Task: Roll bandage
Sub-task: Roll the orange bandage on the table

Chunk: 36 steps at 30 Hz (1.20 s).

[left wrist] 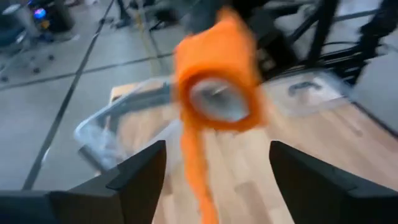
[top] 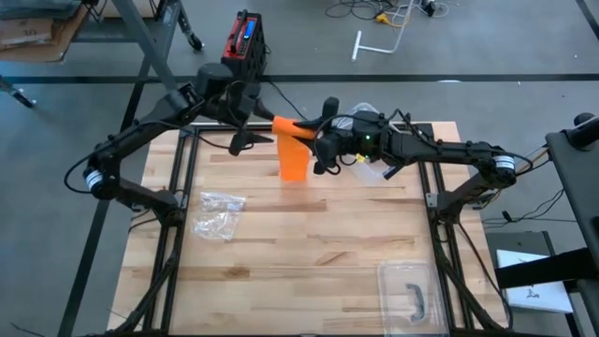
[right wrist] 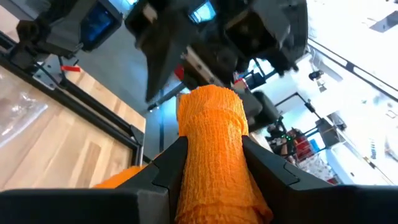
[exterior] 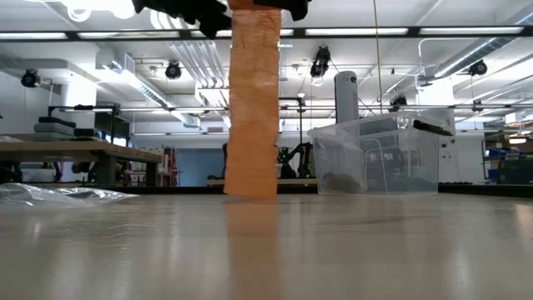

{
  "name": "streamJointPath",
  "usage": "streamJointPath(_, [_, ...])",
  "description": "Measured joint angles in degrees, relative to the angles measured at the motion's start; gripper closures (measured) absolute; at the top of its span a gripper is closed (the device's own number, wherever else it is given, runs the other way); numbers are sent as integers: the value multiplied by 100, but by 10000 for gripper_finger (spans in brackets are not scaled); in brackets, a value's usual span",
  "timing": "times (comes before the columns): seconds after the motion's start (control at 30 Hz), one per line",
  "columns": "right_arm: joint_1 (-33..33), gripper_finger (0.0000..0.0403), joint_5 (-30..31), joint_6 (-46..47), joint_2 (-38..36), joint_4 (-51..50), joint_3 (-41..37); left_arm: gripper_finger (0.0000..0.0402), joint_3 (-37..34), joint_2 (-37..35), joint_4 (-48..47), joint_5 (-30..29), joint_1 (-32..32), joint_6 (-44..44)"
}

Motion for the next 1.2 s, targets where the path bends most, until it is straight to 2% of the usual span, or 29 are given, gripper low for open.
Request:
streamJointPath(0.2, [14, 282, 6, -155, -2, 68, 0, 95, 2, -216, 177, 139, 39, 11])
streamJointPath(0.33, [24, 282, 0, -451, -2, 73, 0, 76, 4, -123, 719, 548, 33, -880])
streamJointPath(0.47, [31, 282, 7, -618, -2, 75, 0, 64, 4, 43, 855, 585, 36, -1248])
streamJointPath(0.67, [33, 281, -7, -766, -2, 73, 0, 69, 4, 207, 1052, 1355, 3, -1348])
streamJointPath(0.83, [33, 281, -1, -763, -2, 78, 2, 107, 2, 260, 1463, 1394, -32, -1836])
streamJointPath(0.9, [35, 281, 1, -757, -2, 77, 4, 132, 4, 285, 1563, 1173, -74, -1908])
streamJointPath(1.03, [42, 281, 10, -475, 0, 67, 4, 201, 0, 352, 1552, 528, -208, -1741])
streamJointPath(1.2, [42, 280, 17, 659, -2, 77, 7, 298, -9, 361, 1541, 531, -284, -1556])
